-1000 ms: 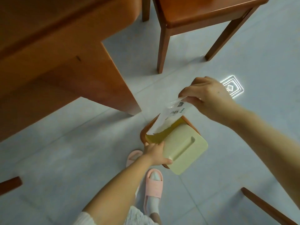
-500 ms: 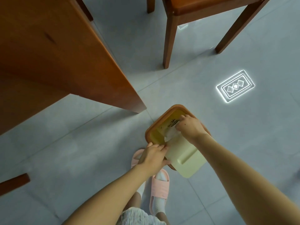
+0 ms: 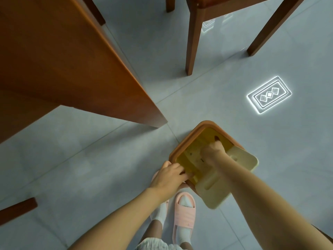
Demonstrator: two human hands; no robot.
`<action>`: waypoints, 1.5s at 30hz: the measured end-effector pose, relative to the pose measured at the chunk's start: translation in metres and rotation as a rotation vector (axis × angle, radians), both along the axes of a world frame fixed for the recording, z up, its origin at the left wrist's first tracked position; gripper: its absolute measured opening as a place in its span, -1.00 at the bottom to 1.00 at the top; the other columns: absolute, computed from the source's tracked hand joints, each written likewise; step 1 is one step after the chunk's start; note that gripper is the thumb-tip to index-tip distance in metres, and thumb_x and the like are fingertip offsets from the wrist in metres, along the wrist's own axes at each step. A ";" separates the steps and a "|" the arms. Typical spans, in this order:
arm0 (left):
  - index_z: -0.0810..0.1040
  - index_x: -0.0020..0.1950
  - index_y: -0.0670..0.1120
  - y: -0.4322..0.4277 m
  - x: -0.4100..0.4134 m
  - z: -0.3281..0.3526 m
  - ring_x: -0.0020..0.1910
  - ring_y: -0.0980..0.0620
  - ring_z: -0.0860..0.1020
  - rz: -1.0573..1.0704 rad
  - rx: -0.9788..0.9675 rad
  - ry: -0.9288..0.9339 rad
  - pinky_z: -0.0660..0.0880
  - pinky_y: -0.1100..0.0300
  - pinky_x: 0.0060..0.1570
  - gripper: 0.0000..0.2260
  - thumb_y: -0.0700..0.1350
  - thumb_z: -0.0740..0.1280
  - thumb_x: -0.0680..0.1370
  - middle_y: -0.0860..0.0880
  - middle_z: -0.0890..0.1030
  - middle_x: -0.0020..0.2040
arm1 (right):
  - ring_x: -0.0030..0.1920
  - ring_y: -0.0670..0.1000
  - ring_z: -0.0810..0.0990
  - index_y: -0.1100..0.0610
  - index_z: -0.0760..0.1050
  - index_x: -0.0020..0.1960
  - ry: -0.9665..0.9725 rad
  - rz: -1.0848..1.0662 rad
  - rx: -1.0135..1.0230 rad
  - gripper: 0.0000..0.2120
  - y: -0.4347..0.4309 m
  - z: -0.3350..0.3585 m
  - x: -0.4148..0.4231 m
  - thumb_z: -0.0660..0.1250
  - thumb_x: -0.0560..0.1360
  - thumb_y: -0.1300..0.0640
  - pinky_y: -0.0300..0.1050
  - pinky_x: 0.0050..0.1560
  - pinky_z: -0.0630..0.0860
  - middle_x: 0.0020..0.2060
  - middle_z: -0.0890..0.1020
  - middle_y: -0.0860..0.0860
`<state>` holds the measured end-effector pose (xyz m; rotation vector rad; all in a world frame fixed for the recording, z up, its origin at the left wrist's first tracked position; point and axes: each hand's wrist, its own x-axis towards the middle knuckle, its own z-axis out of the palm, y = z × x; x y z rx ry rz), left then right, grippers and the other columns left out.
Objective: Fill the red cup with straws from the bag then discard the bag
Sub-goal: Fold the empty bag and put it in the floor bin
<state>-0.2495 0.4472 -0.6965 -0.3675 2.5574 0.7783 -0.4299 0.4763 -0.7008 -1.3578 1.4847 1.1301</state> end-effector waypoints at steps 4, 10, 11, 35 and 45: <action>0.46 0.24 0.06 -0.003 -0.003 0.005 0.15 -0.14 0.39 -0.022 -0.013 -0.020 0.32 0.03 0.17 -0.74 0.03 0.18 0.57 -0.08 0.52 0.17 | 0.14 0.10 0.51 0.07 0.57 0.05 -0.080 -0.215 -0.371 -0.81 0.001 0.022 -0.007 0.19 0.56 0.13 0.01 0.30 0.29 -0.04 0.60 -0.03; 0.33 0.33 0.23 -0.010 0.003 0.017 0.21 -0.02 0.33 0.222 0.145 -0.022 0.26 0.14 0.23 -0.59 -0.14 0.19 0.54 0.05 0.46 0.22 | -0.04 0.06 0.45 -0.03 0.59 -0.07 -0.017 -0.337 -0.733 -0.84 0.037 0.082 -0.037 0.25 0.49 -0.02 -0.02 0.07 0.28 -0.17 0.57 -0.07; 0.31 0.33 0.28 -0.010 0.003 0.021 0.21 0.00 0.32 0.256 0.191 -0.023 0.27 0.16 0.23 -0.55 -0.16 0.18 0.54 0.07 0.45 0.23 | -0.02 0.08 0.48 -0.04 0.60 -0.05 0.024 -0.366 -0.742 -0.83 0.048 0.088 -0.039 0.27 0.48 -0.04 0.00 0.03 0.29 -0.11 0.60 -0.05; 0.42 0.31 0.14 -0.033 -0.012 0.171 0.36 -0.10 0.21 0.149 0.034 -0.025 0.17 0.08 0.34 -0.56 -0.29 0.20 0.52 -0.04 0.31 0.38 | -0.05 0.06 0.54 0.13 0.50 0.05 0.128 -0.601 -0.719 -0.84 0.061 0.174 -0.006 0.22 0.57 0.07 -0.15 -0.23 0.32 0.01 0.60 0.04; 0.49 0.25 -0.05 -0.041 -0.003 0.415 0.20 -0.07 0.38 0.165 -0.055 0.216 0.38 0.06 0.12 -0.67 -0.26 0.16 0.53 -0.09 0.51 0.17 | -0.01 0.08 0.58 0.11 0.56 0.01 -0.035 -0.458 -0.898 -0.81 0.032 0.418 0.020 0.24 0.54 0.03 -0.15 -0.21 0.38 -0.06 0.61 0.03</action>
